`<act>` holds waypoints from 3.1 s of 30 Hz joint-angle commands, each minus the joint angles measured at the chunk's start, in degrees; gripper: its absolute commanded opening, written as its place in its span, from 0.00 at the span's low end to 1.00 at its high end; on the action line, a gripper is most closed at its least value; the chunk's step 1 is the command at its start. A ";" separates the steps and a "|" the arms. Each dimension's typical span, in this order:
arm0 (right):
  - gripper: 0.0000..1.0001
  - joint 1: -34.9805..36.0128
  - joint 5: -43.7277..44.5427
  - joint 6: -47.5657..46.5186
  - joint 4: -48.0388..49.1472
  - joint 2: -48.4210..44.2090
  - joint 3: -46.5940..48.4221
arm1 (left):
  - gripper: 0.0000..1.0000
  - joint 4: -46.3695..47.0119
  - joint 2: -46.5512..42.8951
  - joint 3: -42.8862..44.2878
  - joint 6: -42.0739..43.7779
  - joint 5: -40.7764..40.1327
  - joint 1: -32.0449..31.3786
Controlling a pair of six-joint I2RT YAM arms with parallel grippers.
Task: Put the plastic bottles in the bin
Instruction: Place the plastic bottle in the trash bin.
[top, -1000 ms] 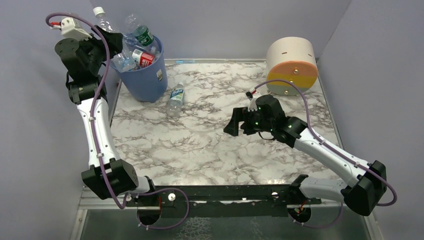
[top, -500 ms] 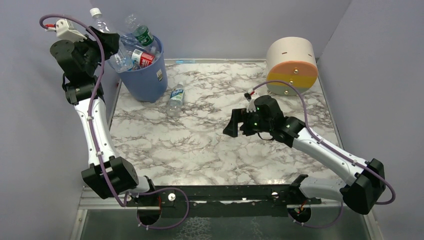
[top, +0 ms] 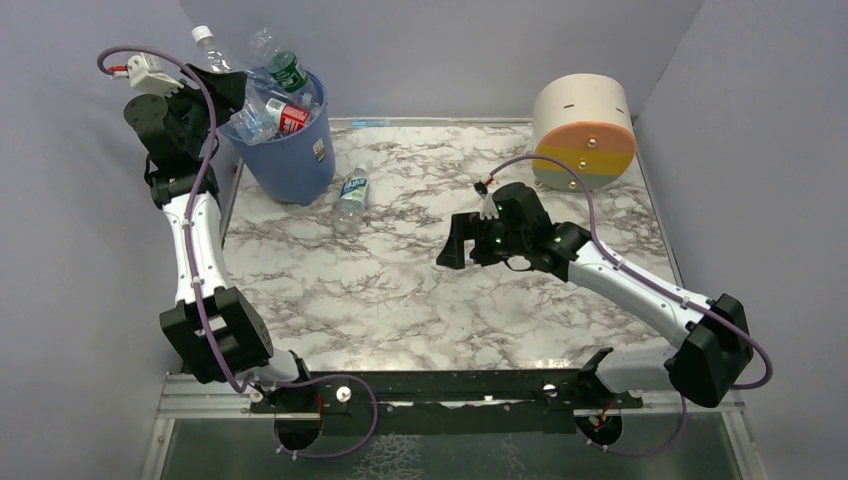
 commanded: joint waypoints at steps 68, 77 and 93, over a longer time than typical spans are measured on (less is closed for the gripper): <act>1.00 -0.19 -7.25 1.83 6.38 3.38 -1.21 | 0.88 29.67 9.61 -14.26 8.04 -25.38 -11.00; 1.00 -0.19 -9.01 2.89 6.90 1.79 -2.81 | 0.91 22.44 6.30 -12.24 5.41 -25.66 -9.37; 1.00 -0.19 -9.82 4.19 6.95 -1.06 -4.61 | 0.93 11.09 -0.11 -6.88 4.03 -25.93 -8.85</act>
